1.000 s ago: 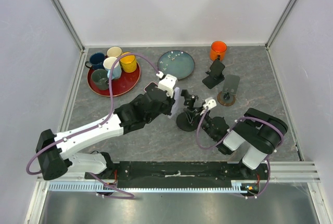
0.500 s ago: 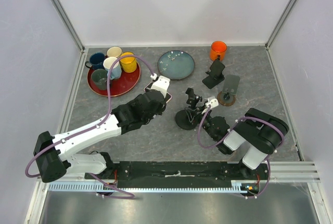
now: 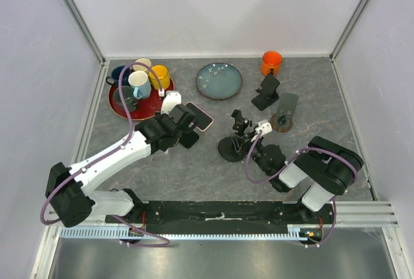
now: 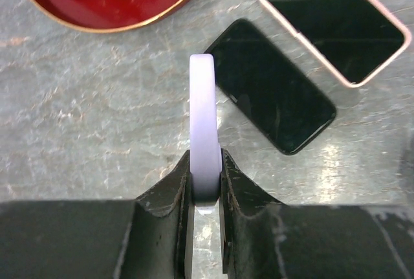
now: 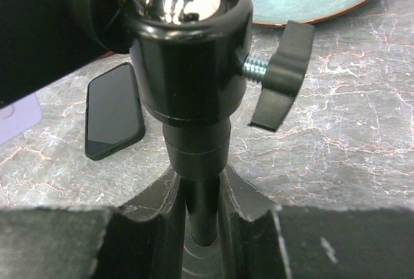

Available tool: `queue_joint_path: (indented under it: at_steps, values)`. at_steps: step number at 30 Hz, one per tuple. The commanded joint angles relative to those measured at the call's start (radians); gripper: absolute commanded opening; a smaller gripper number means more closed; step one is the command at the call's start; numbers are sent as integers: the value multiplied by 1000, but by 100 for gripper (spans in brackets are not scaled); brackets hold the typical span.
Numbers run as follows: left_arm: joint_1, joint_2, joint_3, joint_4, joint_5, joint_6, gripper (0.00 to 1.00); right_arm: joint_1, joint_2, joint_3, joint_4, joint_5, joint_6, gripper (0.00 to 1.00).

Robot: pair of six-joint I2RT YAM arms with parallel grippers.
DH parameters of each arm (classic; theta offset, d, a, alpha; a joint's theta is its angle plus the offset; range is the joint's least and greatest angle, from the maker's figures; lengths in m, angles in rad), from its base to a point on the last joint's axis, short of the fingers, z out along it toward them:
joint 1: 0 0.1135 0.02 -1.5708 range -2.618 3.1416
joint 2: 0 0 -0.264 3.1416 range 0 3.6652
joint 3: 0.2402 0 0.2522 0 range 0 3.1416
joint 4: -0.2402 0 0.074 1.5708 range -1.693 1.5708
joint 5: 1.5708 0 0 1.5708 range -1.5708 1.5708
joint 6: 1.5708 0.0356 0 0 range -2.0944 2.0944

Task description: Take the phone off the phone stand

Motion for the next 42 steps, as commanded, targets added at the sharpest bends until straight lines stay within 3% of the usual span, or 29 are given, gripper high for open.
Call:
queue_joint_path:
  at_steps: [1,6,13,24,32,42]
  values:
    - [47,72,95,-188,-67,-190,2,-8,-12,-2,-37,6,10,0]
    - [67,162,115,-296,-98,-230,2,-8,-36,5,-63,-2,4,0]
    - [69,184,50,-216,-129,-163,2,-8,-62,12,-101,-2,-7,0]
    - [92,198,58,-254,-107,-261,2,-8,-62,12,-103,-8,-10,0]
    - [172,179,86,-279,48,-290,3,-8,-62,9,-101,-14,-10,0]
    - [228,87,66,-307,92,-323,2,-8,-95,0,-106,-7,-19,0]
